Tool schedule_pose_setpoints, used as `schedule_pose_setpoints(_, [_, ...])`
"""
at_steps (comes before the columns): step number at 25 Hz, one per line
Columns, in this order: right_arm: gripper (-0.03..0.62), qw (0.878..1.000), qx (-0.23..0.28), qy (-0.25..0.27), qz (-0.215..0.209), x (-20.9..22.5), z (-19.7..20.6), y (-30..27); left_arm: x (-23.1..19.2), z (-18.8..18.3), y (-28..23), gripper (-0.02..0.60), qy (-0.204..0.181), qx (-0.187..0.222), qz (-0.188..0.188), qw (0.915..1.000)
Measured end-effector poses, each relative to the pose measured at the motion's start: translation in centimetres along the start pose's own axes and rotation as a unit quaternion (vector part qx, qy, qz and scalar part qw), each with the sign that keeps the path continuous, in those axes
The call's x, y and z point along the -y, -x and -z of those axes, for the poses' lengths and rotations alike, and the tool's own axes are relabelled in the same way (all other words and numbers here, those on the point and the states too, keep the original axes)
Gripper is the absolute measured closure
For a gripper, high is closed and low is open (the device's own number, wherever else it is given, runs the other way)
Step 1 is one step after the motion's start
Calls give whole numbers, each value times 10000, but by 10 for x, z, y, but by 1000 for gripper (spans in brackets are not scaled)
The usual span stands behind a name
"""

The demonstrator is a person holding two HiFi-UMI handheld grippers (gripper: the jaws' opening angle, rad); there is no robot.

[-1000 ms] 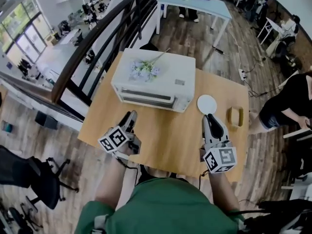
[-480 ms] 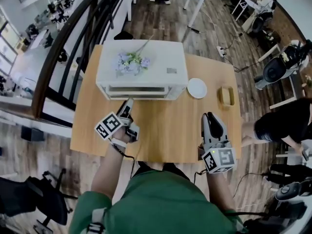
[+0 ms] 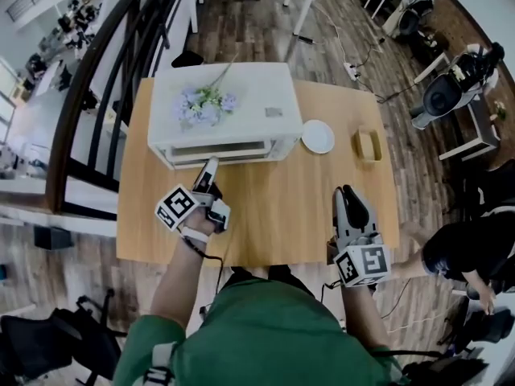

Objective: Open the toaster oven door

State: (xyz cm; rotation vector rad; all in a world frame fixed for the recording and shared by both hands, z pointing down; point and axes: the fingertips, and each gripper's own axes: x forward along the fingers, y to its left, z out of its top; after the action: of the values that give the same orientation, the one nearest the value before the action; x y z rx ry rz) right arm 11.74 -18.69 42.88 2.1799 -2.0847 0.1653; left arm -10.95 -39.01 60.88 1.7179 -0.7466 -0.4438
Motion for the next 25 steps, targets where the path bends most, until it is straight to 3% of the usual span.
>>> schedule_pose_setpoints(9, [516, 10000, 31, -6, -50, 9, -4, 3, 9, -5, -19, 370, 225, 142, 13, 9996])
schedule_pose_setpoints(11, [517, 10000, 21, -19, -77, 14, -3, 3, 10, -5, -18, 420, 203, 226, -35, 9995])
schedule_pose_setpoints(13, [517, 9999, 17, 43, -126, 16, -2, 3, 8, -5, -17, 431, 183, 321, -22, 9993])
schedule_pose_setpoints(18, [518, 9979, 55, 529, -373, 11, -2, 2, 7, -1, -12, 436, 224, 446, -41, 9987])
schedule_pose_setpoints(25, [519, 9964, 84, 406, -739, 18, 4, 0, 2, 16, 10, 436, 271, 661, -107, 9974])
